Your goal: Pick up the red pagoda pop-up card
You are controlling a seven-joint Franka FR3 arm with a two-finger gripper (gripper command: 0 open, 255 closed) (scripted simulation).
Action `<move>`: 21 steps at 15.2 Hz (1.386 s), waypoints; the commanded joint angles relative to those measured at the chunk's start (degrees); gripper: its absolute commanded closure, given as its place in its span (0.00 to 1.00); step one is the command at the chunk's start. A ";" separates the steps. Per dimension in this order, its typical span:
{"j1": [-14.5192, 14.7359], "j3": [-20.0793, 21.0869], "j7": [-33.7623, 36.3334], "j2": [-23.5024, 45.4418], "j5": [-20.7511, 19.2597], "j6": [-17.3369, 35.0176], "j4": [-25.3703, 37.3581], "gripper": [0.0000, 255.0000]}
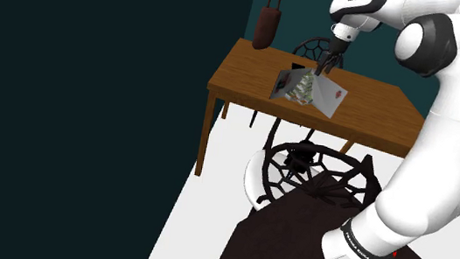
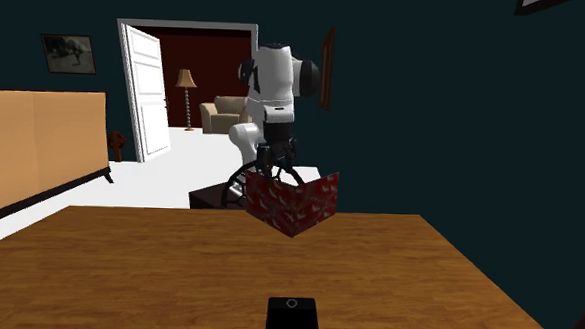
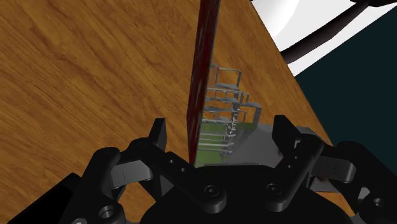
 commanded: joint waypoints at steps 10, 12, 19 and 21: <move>-0.95 0.52 -1.70 3.15 1.78 4.35 -1.81 1.00; -0.98 0.52 -1.71 3.21 1.80 4.32 -1.73 1.00; -0.89 0.50 -1.67 3.03 1.74 4.43 -2.00 1.00; -0.90 0.38 -1.43 2.65 1.47 3.08 -0.97 1.00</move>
